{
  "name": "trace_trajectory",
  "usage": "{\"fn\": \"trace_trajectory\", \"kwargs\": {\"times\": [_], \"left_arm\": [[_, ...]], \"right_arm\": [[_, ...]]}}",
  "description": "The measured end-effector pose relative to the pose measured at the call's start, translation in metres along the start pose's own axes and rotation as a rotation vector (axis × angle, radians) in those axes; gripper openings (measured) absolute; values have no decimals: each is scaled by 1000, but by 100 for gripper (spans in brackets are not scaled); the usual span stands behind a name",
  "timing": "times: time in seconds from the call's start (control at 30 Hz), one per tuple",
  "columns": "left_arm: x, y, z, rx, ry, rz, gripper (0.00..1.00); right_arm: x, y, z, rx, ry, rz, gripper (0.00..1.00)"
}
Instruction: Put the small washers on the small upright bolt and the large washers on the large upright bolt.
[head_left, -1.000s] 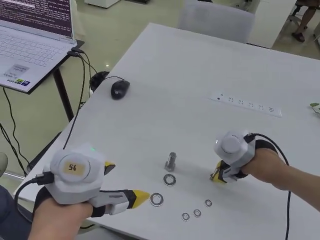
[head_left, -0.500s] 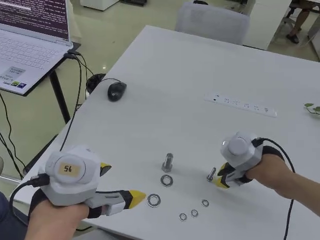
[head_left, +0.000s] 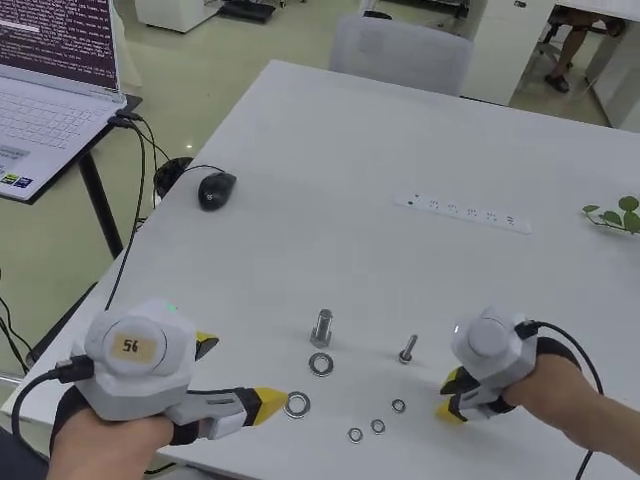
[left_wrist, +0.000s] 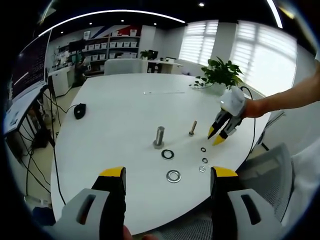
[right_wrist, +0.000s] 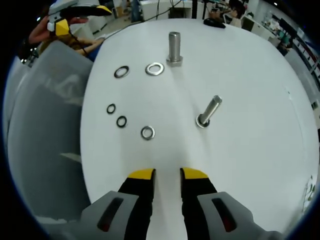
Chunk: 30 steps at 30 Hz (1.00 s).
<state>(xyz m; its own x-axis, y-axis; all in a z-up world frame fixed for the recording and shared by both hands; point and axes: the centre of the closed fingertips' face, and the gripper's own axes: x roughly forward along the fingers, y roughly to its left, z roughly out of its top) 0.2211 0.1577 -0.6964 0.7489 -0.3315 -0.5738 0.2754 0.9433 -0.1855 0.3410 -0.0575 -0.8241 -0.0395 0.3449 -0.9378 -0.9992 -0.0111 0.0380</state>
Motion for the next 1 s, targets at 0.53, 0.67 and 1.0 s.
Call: {"fn": "trace_trajectory", "kwargs": {"times": [0.53,0.67,1.0], "left_arm": [[-2,-3,3,14,-8,-3,68],[-1,-4,3,18,-8,-6,68],[-3,-5,-1,11,-4,-1,68]], "right_arm": [[15,24,38,-186,-25,31,21],[16,24,41,-214,-27,45,20],[17,24,43,-249,-19,50,14]]}}
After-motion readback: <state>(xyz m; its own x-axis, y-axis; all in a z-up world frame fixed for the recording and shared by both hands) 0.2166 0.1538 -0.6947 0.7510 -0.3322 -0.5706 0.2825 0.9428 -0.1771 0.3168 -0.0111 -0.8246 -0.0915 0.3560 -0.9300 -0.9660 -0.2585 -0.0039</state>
